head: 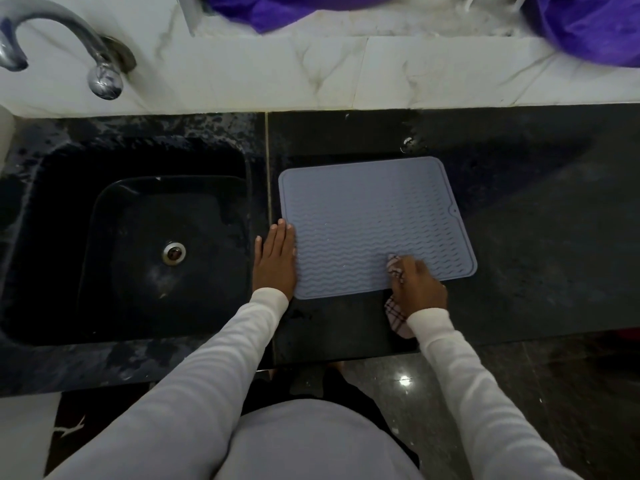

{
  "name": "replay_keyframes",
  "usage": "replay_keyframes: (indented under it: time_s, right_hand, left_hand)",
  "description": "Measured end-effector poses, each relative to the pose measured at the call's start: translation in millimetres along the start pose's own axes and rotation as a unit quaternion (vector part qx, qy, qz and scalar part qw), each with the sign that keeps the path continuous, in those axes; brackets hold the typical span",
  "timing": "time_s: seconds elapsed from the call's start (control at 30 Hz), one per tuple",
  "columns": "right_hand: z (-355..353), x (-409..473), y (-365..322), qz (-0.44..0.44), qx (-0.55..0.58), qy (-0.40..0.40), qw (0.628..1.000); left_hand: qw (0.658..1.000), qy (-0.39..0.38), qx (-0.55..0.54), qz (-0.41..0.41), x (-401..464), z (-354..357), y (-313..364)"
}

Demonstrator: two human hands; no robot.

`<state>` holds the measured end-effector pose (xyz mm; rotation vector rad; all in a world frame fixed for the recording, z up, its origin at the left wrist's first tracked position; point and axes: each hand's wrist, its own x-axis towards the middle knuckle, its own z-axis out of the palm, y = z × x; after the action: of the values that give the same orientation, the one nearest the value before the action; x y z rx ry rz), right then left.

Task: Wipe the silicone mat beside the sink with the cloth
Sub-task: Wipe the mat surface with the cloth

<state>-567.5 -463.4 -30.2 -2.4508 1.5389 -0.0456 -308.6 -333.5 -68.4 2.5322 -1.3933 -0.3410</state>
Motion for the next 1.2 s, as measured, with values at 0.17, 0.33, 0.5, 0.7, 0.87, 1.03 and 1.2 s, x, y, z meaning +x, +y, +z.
replay_keyframes:
  time_s: [0.17, 0.33, 0.5, 0.7, 0.87, 1.03, 1.2]
  right_hand:
    - [-27.1, 18.6, 64.0, 0.109, -0.023, -0.002, 0.994]
    - [-48.4, 42.7, 105.1, 0.185, -0.028, -0.005, 0.982]
    - [-52.3, 53.5, 103.8, 0.222, -0.018, -0.005, 0.975]
    - [-65.9, 54.5, 88.2, 0.244, 0.000, -0.023, 0.970]
    - [-60.0, 27.7, 15.2, 0.108, 0.049, 0.013, 0.993]
    - [-4.9, -19.1, -94.2, -0.111, 0.121, -0.066, 0.984]
    - [34.5, -38.6, -132.3, -0.172, 0.021, -0.062, 0.983]
  left_hand:
    - [1.000, 0.004, -0.006, -0.001, 0.1, 0.6, 0.3]
    - [1.000, 0.008, -0.011, -0.004, 0.8, 1.4, -0.3]
    - [1.000, 0.005, -0.008, -0.004, 0.3, 0.9, 0.4]
    - [1.000, 0.003, -0.010, -0.010, 0.3, 0.2, 3.0]
    - [1.000, -0.012, -0.012, -0.026, 0.5, -1.8, 7.0]
    - [0.999, -0.012, -0.026, -0.034, -0.7, -4.6, 10.6]
    - [1.000, 0.001, -0.007, -0.016, -2.0, 0.1, 4.9]
